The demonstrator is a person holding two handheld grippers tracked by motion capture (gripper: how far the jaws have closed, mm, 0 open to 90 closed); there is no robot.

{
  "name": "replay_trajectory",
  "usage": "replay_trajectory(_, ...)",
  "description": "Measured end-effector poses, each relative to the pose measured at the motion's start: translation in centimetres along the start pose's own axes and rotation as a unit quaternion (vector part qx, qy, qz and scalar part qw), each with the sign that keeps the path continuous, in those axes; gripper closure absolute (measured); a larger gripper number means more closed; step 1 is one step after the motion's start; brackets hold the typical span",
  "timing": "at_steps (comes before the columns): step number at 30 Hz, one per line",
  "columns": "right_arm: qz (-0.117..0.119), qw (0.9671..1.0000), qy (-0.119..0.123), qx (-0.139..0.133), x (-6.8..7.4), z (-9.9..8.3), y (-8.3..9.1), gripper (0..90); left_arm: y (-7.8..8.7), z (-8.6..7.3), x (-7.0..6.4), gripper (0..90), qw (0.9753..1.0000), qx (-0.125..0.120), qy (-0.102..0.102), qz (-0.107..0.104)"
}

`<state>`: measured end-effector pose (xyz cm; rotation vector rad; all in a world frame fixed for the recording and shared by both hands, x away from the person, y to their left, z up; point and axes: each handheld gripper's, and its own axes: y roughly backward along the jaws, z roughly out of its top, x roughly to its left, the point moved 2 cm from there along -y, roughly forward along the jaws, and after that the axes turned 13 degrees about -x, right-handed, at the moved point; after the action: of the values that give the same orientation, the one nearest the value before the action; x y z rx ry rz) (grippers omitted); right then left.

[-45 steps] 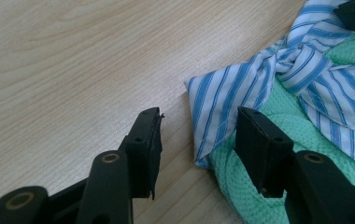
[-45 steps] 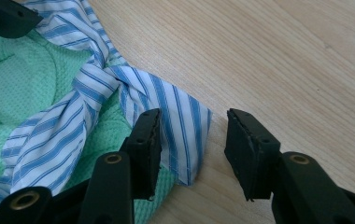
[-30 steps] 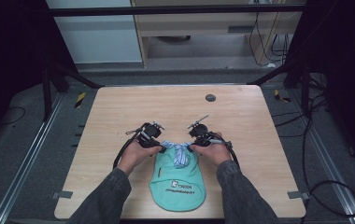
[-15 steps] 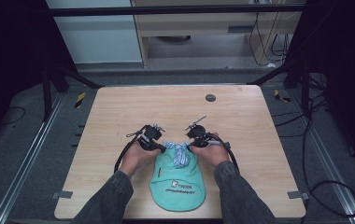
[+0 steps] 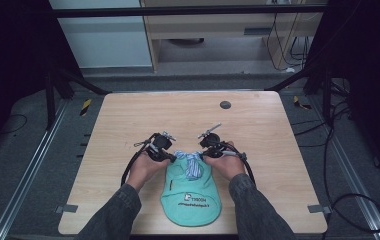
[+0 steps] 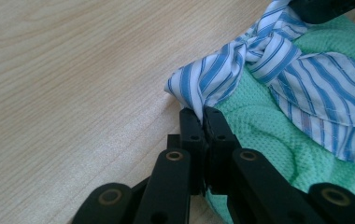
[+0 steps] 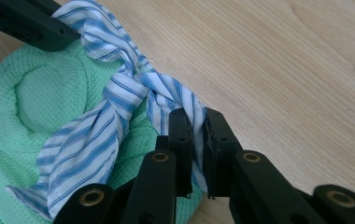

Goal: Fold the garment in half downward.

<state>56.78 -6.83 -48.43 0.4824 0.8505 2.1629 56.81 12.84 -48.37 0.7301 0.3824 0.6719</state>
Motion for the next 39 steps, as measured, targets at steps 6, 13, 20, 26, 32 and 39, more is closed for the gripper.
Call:
replay_trajectory(6, 0.000, 0.9999, -0.001, -0.014, 0.1, 0.4, 0.8, 82.7, 0.7, 0.5, 0.0, 88.2, 0.9999, -0.013, -0.004, 0.003)
replay_trajectory(13, -0.004, 0.9997, 0.011, -0.024, 0.3, 0.9, 1.5, 82.7, 1.4, 1.0, 0.0, 88.2, 0.9998, -0.017, -0.011, 0.008)
replay_trajectory(20, -0.004, 0.9992, 0.018, -0.034, 0.6, 1.6, 2.1, 82.6, 2.1, 1.4, 0.1, 88.2, 0.9995, -0.026, -0.013, 0.014)
replay_trajectory(26, -0.005, 0.9990, 0.019, -0.041, 0.8, 1.9, 2.5, 82.6, 2.5, 1.6, 0.2, 88.3, 0.9993, -0.029, -0.017, 0.017)
replay_trajectory(32, -0.006, 0.9986, 0.032, -0.041, 1.0, 2.3, 2.7, 82.7, 2.9, 1.7, 0.3, 88.3, 0.9993, -0.029, -0.018, 0.016)
replay_trajectory(39, -0.007, 0.9985, 0.036, -0.040, 1.1, 2.6, 3.0, 82.7, 3.4, 2.1, 0.3, 88.2, 0.9992, -0.030, -0.024, 0.015)
